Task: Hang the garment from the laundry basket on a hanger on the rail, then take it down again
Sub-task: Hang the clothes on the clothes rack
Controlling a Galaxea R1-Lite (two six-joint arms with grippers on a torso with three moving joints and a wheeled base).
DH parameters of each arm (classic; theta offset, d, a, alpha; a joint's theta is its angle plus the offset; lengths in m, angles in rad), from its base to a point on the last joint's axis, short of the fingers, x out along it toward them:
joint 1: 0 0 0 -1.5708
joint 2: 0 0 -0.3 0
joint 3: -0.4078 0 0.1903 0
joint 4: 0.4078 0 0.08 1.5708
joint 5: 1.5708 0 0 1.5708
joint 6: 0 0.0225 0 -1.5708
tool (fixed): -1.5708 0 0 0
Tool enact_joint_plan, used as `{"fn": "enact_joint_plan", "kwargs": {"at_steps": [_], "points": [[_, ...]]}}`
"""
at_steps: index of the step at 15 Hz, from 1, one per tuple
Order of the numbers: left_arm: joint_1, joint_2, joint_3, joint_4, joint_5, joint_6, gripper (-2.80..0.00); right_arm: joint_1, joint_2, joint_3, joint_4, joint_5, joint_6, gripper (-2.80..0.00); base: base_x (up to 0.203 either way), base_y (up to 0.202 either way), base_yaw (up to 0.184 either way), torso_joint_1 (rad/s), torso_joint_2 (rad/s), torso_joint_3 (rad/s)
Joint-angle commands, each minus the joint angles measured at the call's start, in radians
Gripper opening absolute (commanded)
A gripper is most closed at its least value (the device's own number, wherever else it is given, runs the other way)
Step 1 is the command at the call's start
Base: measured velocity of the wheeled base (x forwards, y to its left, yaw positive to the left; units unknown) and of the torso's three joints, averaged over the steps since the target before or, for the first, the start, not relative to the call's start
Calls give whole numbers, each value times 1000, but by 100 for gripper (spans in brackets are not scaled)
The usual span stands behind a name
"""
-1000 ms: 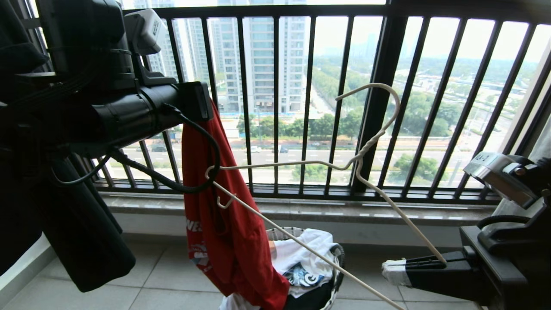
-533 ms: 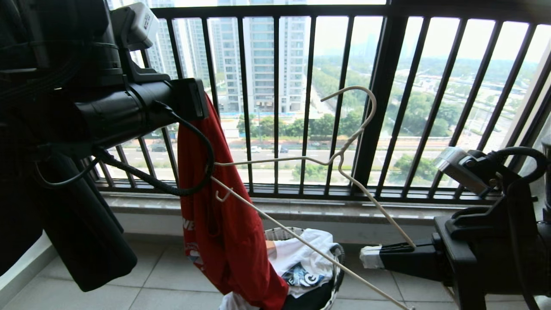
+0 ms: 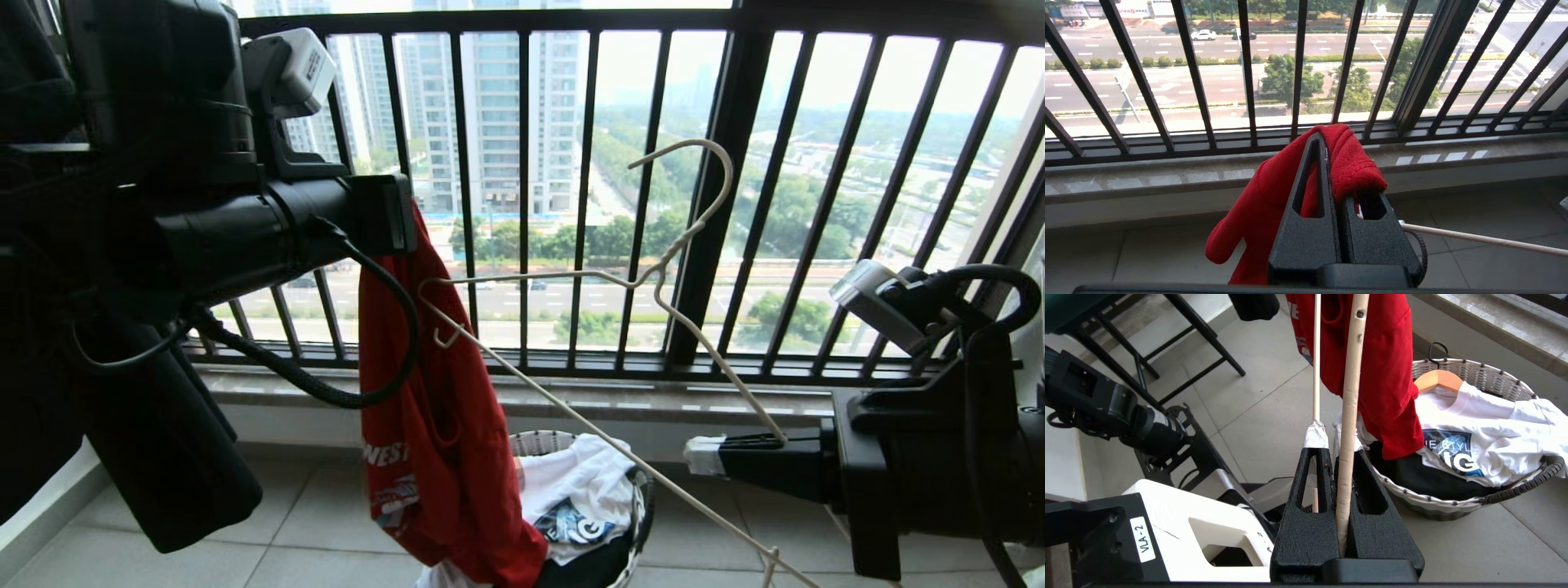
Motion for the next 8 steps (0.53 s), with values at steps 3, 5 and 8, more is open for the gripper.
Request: {"fn": "enact_joint_plan", "kwargs": {"at_steps": [3, 5, 8], "points": [[-20, 43, -28, 0, 1, 38, -280, 1, -5, 4, 3, 10, -11, -280, 0, 0, 0, 0, 0, 0], [-21, 66, -93, 16, 1, 109, -280, 1, -8, 3, 3, 14, -12, -280, 0, 0, 0, 0, 0, 0], [-25, 77, -154, 116, 1, 161, -280, 1, -11, 5, 6, 27, -12, -280, 0, 0, 0, 0, 0, 0]]}}
